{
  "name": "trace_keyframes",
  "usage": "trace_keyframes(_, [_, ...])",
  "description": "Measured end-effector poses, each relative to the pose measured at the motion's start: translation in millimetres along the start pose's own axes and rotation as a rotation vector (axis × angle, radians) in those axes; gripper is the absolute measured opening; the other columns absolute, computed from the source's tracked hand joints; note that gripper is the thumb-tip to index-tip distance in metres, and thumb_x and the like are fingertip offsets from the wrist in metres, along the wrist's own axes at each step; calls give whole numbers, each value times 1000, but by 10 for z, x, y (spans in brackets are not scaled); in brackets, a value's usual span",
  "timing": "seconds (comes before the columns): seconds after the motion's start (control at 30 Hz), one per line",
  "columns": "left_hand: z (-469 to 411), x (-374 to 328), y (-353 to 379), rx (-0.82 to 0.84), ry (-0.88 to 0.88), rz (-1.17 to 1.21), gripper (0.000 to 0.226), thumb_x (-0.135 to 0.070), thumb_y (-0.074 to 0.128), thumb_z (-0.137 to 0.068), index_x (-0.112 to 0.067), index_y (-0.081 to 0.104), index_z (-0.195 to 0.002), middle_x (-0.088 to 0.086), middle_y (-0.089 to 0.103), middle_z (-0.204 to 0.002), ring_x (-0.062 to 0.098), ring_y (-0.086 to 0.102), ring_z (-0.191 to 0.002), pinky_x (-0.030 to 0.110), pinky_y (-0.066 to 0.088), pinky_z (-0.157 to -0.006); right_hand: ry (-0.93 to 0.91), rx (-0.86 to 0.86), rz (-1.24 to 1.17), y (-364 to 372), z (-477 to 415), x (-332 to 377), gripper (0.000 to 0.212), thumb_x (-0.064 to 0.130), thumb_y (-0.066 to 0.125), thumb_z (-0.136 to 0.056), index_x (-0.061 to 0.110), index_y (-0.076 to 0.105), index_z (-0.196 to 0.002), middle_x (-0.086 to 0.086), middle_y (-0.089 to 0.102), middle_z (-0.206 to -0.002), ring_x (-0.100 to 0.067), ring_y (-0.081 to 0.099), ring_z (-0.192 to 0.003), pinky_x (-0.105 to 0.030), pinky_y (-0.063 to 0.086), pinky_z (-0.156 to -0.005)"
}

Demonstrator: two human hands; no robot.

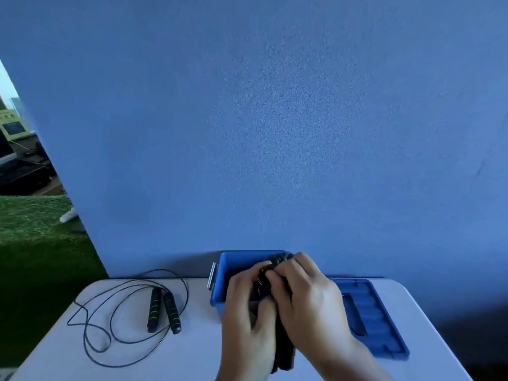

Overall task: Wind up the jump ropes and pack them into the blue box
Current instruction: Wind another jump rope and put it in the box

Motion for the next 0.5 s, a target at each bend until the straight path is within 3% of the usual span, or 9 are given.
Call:
trace_keyframes(0.1, [-52, -18, -60, 72, 35, -37, 52, -35, 58, -71, -45, 64, -121, 1, 66, -119, 24, 72, -93, 42, 58, -79, -21, 61, -25, 31, -23, -19, 17, 30, 50, -95, 26, 52, -79, 9, 46, -75, -12, 46, -53, -29, 43, -38])
trace_keyframes(0.17, [-77, 72, -22, 155, -34, -61, 54, -35, 71, -70, -47, 62, -122, 2, 66, -120, 23, 73, -95, 45, 60, -81, 37, 119, -86, 57, -29, -94, 22, 34, 49, -97, 25, 52, -77, 12, 44, -76, -9, 46, -58, -29, 46, -49])
trace_keyframes(0.23, [-110, 183, 68, 245, -123, -27, 56, -40, 81, -67, -43, 61, -119, 0, 68, -114, 21, 72, -96, 40, 58, -78, 76, 177, -145, 78, -18, -151, 23, 32, 55, -97, 27, 50, -75, 15, 45, -74, -6, 46, -63, -22, 41, -57])
trace_keyframes(0.3, [-122, 254, 83, 273, -149, -38, 64, -50, 81, -62, -48, 58, -122, -13, 68, -112, 10, 69, -105, 30, 56, -86, 85, 266, -133, 110, -14, -179, 27, 30, 59, -95, 28, 47, -71, 13, 47, -73, -6, 46, -64, -25, 41, -58])
trace_keyframes(0.37, [-157, 239, 4, 220, -146, -172, 74, -42, 87, -61, -59, 56, -126, -21, 69, -110, -4, 68, -100, 19, 54, -85, 110, 377, -84, 145, -19, -241, 30, 29, 60, -93, 22, 48, -68, 10, 49, -72, -10, 47, -63, -27, 40, -59])
trace_keyframes(0.5, [-106, 172, 3, 219, -108, -99, 64, -15, 90, -71, -51, 68, -120, -10, 72, -105, 2, 72, -82, 18, 56, -69, 172, 602, -23, 156, -23, -349, 23, 29, 61, -86, 16, 53, -68, 3, 55, -70, -16, 51, -65, -27, 40, -58])
Point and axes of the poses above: each hand's wrist, its own z-axis away from the middle knuckle, its own y-axis out of the palm, x = y × z, the point moved 9 cm from there along -z, towards the middle knuckle
